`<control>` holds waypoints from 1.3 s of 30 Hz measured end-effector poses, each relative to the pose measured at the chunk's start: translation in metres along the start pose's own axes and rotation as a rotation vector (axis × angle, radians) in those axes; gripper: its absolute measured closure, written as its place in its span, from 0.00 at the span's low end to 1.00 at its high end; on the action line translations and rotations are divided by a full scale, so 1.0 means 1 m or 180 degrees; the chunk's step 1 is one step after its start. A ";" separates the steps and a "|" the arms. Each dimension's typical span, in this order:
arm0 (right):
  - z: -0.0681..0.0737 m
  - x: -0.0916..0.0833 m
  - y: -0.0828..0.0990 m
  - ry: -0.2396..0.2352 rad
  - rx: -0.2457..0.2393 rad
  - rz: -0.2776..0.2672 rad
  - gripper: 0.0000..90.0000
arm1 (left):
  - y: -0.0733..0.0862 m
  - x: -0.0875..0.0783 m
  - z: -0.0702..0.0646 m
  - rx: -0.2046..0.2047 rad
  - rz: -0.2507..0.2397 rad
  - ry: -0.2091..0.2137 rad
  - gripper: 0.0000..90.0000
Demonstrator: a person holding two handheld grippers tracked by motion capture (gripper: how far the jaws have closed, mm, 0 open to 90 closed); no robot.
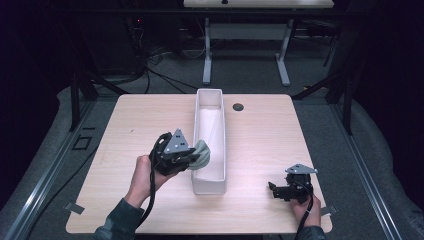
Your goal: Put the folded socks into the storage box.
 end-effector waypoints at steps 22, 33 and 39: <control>0.000 0.000 0.000 -0.0001 -0.0002 0.0000 0.05 | -0.001 0.032 -0.016 -0.0044 0.0088 0.0204 0.85; 0.000 0.000 0.000 -0.0001 -0.0002 -0.0002 0.05 | 0.006 0.045 -0.021 -0.0093 0.0130 0.0292 0.84; 0.000 0.000 0.000 -0.0001 -0.0002 -0.0001 0.05 | 0.012 0.051 -0.024 -0.0089 0.0186 0.0330 0.84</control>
Point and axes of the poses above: each handheld gripper's, and its own axes: x roughly forward along the jaws, y roughly out of its underside, z roughly to its left, the point moved 10 cm from there along x, roughly forward along the jaws, and after that the axes turned 9 degrees about x, right-handed, at the moved point
